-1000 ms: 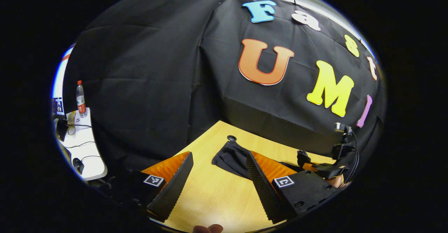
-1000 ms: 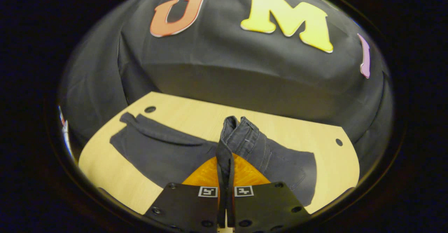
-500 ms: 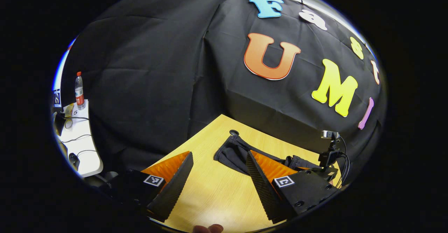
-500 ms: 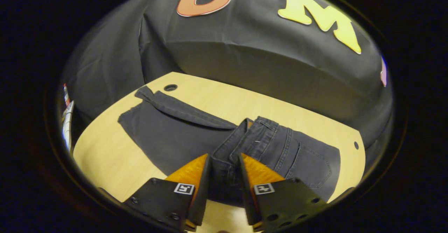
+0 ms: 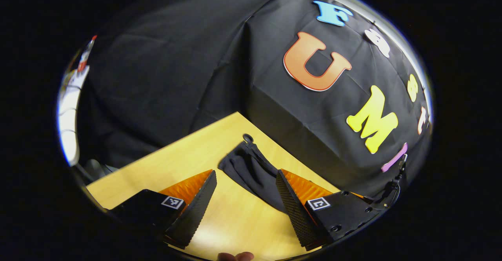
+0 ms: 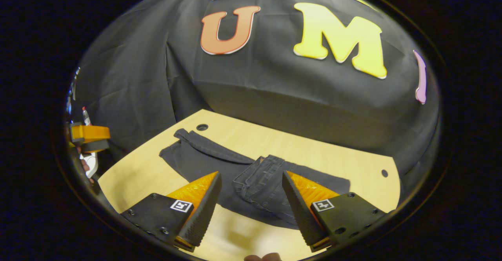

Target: Grasp the waist and the cuffs of the jeans and fold them to make the two legs overlap; first hold the waist and fold one-third of the jeans toward the cuffs, then hold the cuffs and fold the remaining one-third in the same direction to finish folding.

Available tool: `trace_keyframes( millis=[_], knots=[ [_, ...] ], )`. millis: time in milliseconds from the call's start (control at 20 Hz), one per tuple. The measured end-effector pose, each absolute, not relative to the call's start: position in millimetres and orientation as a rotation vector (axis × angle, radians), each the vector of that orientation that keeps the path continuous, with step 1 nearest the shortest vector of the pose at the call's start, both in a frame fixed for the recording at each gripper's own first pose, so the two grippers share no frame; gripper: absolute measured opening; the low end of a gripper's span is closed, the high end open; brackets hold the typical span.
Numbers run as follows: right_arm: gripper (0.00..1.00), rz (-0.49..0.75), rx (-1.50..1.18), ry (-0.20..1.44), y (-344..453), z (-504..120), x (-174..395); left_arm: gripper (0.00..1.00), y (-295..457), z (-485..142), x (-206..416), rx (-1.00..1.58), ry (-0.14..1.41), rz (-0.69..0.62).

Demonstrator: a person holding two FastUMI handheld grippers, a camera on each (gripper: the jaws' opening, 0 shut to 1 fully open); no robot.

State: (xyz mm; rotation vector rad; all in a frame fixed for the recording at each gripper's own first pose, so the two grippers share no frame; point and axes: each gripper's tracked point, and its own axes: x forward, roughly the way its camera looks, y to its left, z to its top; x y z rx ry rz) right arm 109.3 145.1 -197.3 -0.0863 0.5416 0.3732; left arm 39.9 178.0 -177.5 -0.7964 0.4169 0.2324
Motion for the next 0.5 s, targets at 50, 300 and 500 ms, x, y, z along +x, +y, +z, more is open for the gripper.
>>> trace_keyframes(
  millis=[50,300,500],
  knots=[
    [0.95,0.362,-0.088,0.524,129.8,-182.4,104.0,0.98,171.8,-185.9,45.0,-0.868,0.426,0.206],
    [0.96,0.268,-0.099,0.476,48.8,-135.6,75.0,0.99,157.1,-241.4,79.6,-1.163,0.475,0.204],
    [0.94,0.14,-0.107,0.508,-25.8,-140.4,55.3,0.98,164.0,-279.3,103.7,-1.328,0.514,0.264]
  ],
)
